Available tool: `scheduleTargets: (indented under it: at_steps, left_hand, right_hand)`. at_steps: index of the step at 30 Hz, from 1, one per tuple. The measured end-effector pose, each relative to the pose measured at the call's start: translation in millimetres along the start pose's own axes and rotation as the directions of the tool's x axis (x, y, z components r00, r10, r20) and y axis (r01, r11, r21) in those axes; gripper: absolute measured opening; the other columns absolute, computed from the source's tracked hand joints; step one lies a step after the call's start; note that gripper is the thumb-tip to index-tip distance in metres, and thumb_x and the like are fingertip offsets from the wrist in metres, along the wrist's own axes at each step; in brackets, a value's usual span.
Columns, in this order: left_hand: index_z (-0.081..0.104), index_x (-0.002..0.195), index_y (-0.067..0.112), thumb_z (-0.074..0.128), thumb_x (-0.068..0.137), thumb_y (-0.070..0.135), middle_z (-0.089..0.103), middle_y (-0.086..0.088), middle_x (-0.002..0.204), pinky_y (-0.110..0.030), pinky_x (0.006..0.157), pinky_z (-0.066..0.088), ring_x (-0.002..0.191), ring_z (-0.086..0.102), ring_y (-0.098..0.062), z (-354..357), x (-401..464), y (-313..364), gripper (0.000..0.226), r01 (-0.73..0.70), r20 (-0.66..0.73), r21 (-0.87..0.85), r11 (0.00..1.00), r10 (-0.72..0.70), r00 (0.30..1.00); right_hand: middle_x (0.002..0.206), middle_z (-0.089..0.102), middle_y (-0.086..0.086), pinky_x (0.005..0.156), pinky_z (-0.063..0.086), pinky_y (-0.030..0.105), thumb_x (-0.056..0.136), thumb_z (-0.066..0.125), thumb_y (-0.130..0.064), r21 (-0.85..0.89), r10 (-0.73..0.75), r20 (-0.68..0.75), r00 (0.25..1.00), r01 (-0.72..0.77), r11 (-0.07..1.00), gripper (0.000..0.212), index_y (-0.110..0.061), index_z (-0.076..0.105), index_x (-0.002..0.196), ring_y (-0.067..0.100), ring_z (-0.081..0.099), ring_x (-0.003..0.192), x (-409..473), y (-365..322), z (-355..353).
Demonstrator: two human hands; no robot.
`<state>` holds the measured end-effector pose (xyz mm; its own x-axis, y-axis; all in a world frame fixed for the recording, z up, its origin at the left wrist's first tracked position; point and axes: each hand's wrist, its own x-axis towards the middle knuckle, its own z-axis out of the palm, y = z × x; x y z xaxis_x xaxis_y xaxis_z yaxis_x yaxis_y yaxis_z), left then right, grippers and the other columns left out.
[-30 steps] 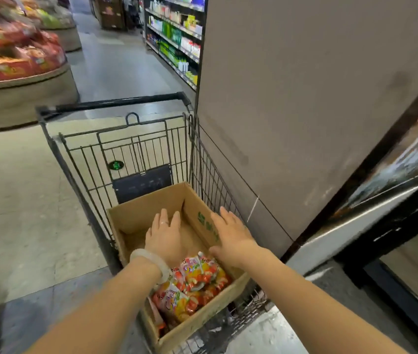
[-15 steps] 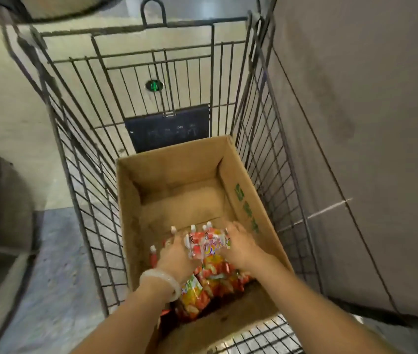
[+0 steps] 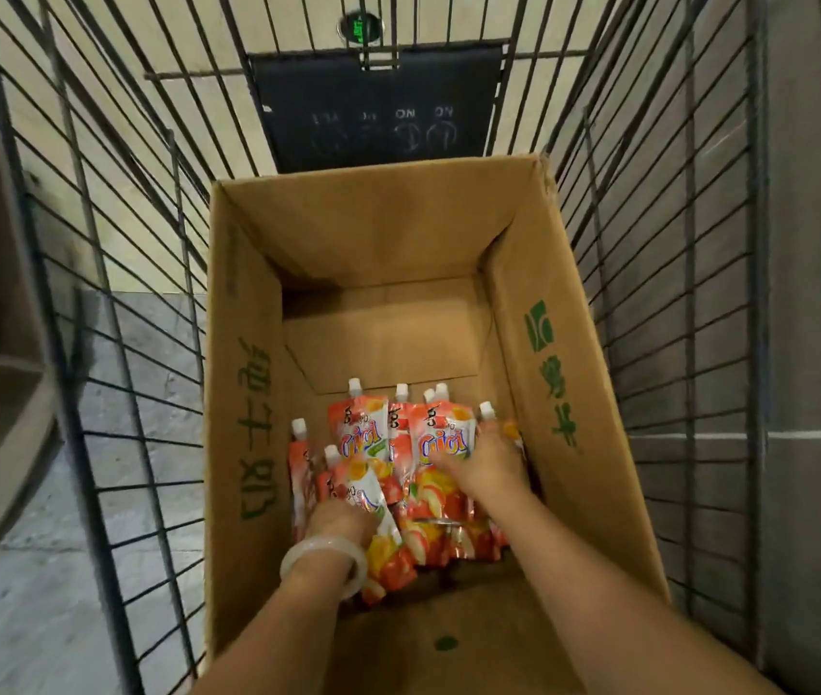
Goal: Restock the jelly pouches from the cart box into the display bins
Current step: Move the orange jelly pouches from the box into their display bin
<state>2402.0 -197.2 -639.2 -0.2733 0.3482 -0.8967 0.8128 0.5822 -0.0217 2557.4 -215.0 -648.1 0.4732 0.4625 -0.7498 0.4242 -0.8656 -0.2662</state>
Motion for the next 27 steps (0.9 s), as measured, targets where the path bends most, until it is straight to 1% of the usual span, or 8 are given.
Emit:
scheduleTargets:
  at_steps: [3, 6, 10, 14, 17, 20, 22, 27]
  left_hand:
    - [0.048, 0.131, 0.002, 0.071, 0.082, 0.031, 0.053, -0.011, 0.135, -0.030, 0.100, 0.040, 0.124, 0.051, -0.027, 5, 0, -1, 0.061, 0.047, 0.012, -0.138, 0.989, -0.046, 0.999]
    - [0.051, 0.130, 0.007, 0.083, 0.067, 0.026, 0.059, -0.011, 0.128, -0.037, 0.102, 0.044, 0.118, 0.056, -0.030, 8, 2, -1, 0.074, 0.028, 0.014, -0.325, 0.945, -0.025, 1.000]
    - [0.058, 0.114, 0.007, 0.076, 0.076, 0.020, 0.067, -0.009, 0.109, -0.036, 0.090, 0.048, 0.104, 0.062, -0.032, 11, 4, 11, 0.045, -0.063, -0.111, -0.442, 0.895, 0.015, 0.994]
    - [0.053, 0.116, 0.005, 0.071, 0.082, 0.022, 0.063, -0.015, 0.112, -0.038, 0.086, 0.045, 0.106, 0.059, -0.035, 4, 3, 19, 0.041, -0.153, -0.254, -0.563, 0.812, 0.006, 0.967]
    - [0.054, 0.121, 0.007, 0.069, 0.084, 0.016, 0.063, -0.013, 0.116, -0.037, 0.090, 0.045, 0.108, 0.059, -0.032, 0, 9, 20, 0.041, -0.163, -0.163, -0.562, 0.811, 0.085, 0.983]
    - [0.054, 0.120, 0.007, 0.069, 0.082, 0.004, 0.064, -0.013, 0.114, -0.041, 0.094, 0.047, 0.105, 0.060, -0.030, -2, 13, 19, 0.041, -0.116, 0.002, -0.530, 0.840, 0.138, 0.990]
    - [0.053, 0.119, 0.007, 0.069, 0.081, 0.002, 0.063, -0.013, 0.113, -0.042, 0.093, 0.047, 0.106, 0.060, -0.031, -3, 14, 16, 0.042, -0.112, 0.038, -0.527, 0.842, 0.156, 0.987]
    - [0.056, 0.113, 0.014, 0.076, 0.074, 0.004, 0.067, -0.010, 0.111, -0.051, 0.096, 0.048, 0.102, 0.063, -0.034, -10, 9, 4, 0.045, -0.056, 0.101, -0.665, 0.745, 0.164, 0.981]
  right_hand:
    - [0.130, 0.055, 0.010, 0.098, 0.046, 0.036, 0.064, 0.085, -0.032, -0.010, 0.057, 0.019, 0.998, -0.057, 0.998, 0.087, -0.013, 0.039, 0.136, 0.029, 0.053, 0.120, 1, -2, 12]
    - [0.115, 0.063, 0.007, 0.087, 0.054, 0.037, 0.058, 0.086, -0.034, -0.014, 0.089, -0.002, 0.996, -0.089, 0.996, 0.068, -0.013, 0.056, 0.116, 0.026, 0.062, 0.104, 1, 1, 22]
    - [0.132, 0.043, 0.010, 0.097, 0.044, 0.037, 0.071, 0.079, -0.033, -0.110, 0.095, -0.035, 0.995, -0.098, 0.989, 0.069, -0.011, 0.046, 0.128, 0.029, 0.045, 0.122, -1, 2, 23]
    - [0.134, 0.039, 0.012, 0.097, 0.043, 0.034, 0.075, 0.078, -0.023, -0.097, 0.034, -0.021, 0.999, -0.036, 0.995, 0.072, -0.010, 0.038, 0.133, 0.028, 0.044, 0.124, -4, 2, 21]
    - [0.125, 0.053, 0.011, 0.090, 0.048, 0.033, 0.067, 0.084, -0.022, -0.010, 0.075, 0.035, 0.997, -0.075, 0.997, 0.074, -0.007, 0.041, 0.126, 0.028, 0.054, 0.116, 0, 2, 17]
    - [0.112, 0.064, 0.008, 0.078, 0.048, 0.028, 0.067, 0.084, -0.014, 0.142, 0.084, 0.147, 0.986, -0.105, 0.984, 0.054, -0.008, 0.054, 0.112, 0.025, 0.062, 0.104, 3, 0, 17]
    - [0.107, 0.068, 0.008, 0.080, 0.052, 0.029, 0.069, 0.080, -0.006, 0.257, 0.032, 0.196, 0.980, -0.083, 0.963, 0.044, -0.010, 0.060, 0.108, 0.023, 0.065, 0.097, 2, -3, 23]
    - [0.101, 0.069, 0.007, 0.075, 0.053, 0.030, 0.072, 0.074, 0.005, 0.532, 0.000, 0.302, 0.953, -0.168, 0.830, 0.044, -0.008, 0.059, 0.112, 0.023, 0.065, 0.091, -1, 1, 17]
